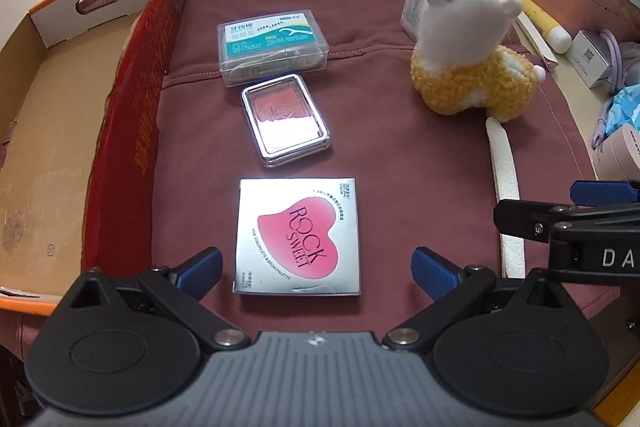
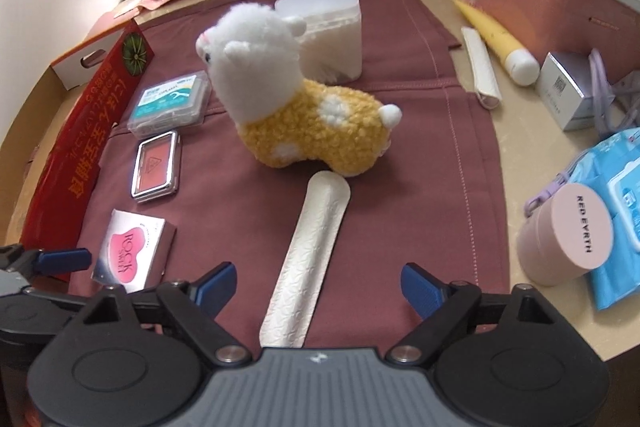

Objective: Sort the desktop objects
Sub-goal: 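Move the left tool to the ROCK SWEET box while the right tool approaches the white tube, then close the left gripper on the ROCK SWEET box while the right gripper grasps the white tube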

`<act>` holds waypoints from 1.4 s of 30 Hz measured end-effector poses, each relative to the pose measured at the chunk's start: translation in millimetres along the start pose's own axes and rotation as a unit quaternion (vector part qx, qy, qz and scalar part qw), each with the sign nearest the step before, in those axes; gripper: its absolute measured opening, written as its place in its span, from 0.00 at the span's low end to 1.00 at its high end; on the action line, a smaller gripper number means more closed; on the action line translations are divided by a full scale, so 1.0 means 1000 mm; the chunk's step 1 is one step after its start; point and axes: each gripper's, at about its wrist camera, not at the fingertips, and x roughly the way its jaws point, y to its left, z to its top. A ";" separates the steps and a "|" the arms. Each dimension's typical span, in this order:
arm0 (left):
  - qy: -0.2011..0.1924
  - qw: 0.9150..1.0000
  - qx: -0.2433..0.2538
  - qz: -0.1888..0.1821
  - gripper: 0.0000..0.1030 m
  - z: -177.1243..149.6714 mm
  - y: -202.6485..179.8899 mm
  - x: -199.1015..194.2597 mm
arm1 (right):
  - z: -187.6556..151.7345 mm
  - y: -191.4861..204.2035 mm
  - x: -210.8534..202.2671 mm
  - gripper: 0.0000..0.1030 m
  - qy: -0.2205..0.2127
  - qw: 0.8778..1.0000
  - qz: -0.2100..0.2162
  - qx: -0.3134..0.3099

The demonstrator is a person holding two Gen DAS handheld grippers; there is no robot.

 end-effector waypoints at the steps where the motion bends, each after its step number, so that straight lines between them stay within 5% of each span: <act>1: 0.001 1.000 -0.001 0.001 1.00 0.000 0.000 0.001 | 0.001 0.000 0.002 0.85 0.003 1.000 0.000 0.002; 12: 0.004 1.000 -0.018 0.019 1.00 0.007 0.001 0.011 | 0.011 -0.001 0.013 0.73 0.018 0.999 0.006 0.026; 24: -0.001 0.999 -0.028 0.017 0.75 0.009 0.000 0.008 | 0.019 0.011 0.024 0.45 0.024 1.000 -0.009 0.012; 33: -0.008 0.999 -0.052 -0.003 0.70 0.010 0.011 0.005 | 0.021 0.010 0.024 0.26 0.039 0.999 -0.007 0.016; 42: -0.011 0.999 -0.052 -0.001 0.67 0.009 0.012 0.005 | 0.019 0.017 0.024 0.26 0.043 0.999 -0.012 -0.009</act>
